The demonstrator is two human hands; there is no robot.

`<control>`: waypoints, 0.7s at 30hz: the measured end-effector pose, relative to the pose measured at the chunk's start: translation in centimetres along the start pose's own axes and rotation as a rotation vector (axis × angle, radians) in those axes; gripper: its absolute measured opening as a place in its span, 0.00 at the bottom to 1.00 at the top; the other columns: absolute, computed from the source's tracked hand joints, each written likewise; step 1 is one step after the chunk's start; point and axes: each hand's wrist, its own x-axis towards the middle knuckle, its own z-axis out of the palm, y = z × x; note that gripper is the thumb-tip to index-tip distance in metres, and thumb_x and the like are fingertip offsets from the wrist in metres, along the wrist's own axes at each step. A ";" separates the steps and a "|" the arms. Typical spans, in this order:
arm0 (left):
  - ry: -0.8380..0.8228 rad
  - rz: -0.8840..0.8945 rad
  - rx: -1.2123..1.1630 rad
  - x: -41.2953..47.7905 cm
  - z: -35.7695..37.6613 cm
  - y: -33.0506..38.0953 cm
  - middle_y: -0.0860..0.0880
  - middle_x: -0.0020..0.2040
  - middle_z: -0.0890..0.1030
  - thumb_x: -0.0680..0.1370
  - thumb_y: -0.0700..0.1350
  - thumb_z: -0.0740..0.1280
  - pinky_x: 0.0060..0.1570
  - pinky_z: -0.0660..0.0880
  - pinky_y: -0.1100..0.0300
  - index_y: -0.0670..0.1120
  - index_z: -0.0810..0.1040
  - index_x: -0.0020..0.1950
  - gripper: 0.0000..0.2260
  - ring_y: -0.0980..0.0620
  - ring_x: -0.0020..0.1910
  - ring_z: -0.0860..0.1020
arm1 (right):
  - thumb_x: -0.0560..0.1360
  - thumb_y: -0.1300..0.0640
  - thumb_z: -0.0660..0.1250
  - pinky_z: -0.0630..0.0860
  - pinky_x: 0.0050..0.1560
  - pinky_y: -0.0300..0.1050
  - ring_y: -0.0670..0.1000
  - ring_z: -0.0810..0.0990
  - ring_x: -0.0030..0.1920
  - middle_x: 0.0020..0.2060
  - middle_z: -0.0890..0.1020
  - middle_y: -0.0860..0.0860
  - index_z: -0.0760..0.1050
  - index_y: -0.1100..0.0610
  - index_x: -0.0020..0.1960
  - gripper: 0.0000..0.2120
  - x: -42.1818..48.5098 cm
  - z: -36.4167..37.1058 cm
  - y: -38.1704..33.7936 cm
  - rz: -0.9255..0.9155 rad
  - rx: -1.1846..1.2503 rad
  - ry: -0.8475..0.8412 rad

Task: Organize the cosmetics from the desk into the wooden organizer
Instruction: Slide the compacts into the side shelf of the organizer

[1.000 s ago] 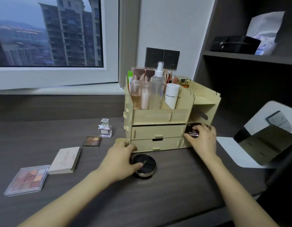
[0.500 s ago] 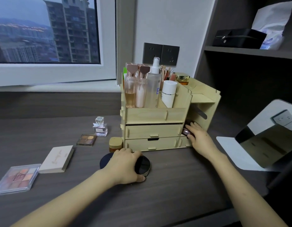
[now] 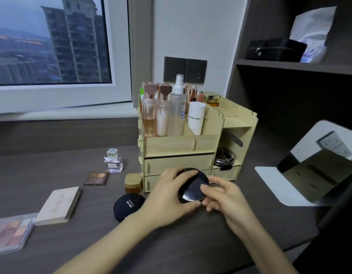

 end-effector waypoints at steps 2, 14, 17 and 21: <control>-0.013 0.013 0.010 0.6 0.0 0.6 0.52 0.70 0.67 0.71 0.59 0.67 0.69 0.62 0.59 0.55 0.64 0.71 0.30 0.54 0.69 0.63 | 0.73 0.67 0.68 0.75 0.24 0.36 0.47 0.77 0.26 0.28 0.80 0.55 0.74 0.59 0.50 0.09 0.4 -1.2 -0.9 -0.004 0.084 0.210; 0.098 -0.084 0.078 0.5 -1.2 -1.9 0.51 0.55 0.76 0.72 0.50 0.65 0.56 0.64 0.65 0.48 0.81 0.51 0.11 0.51 0.58 0.73 | 0.75 0.59 0.68 0.81 0.32 0.38 0.43 0.79 0.21 0.33 0.81 0.56 0.76 0.65 0.50 0.09 10.5 -4.9 -2.1 -0.080 -0.025 0.595; 0.105 -0.114 0.091 -0.4 -2.0 -2.9 0.52 0.53 0.77 0.72 0.49 0.66 0.51 0.64 0.69 0.48 0.81 0.48 0.09 0.53 0.55 0.73 | 0.75 0.54 0.66 0.80 0.42 0.50 0.47 0.77 0.19 0.27 0.80 0.54 0.74 0.60 0.44 0.08 11.4 -4.6 -2.6 -0.068 -0.222 0.643; 0.136 -0.184 0.102 -2.2 -4.0 -5.0 0.54 0.48 0.78 0.71 0.46 0.66 0.50 0.68 0.62 0.48 0.82 0.44 0.06 0.51 0.50 0.76 | 0.76 0.52 0.63 0.80 0.43 0.54 0.54 0.78 0.27 0.26 0.79 0.55 0.71 0.56 0.34 0.14 11.0 -4.7 -3.0 -0.107 -0.479 0.639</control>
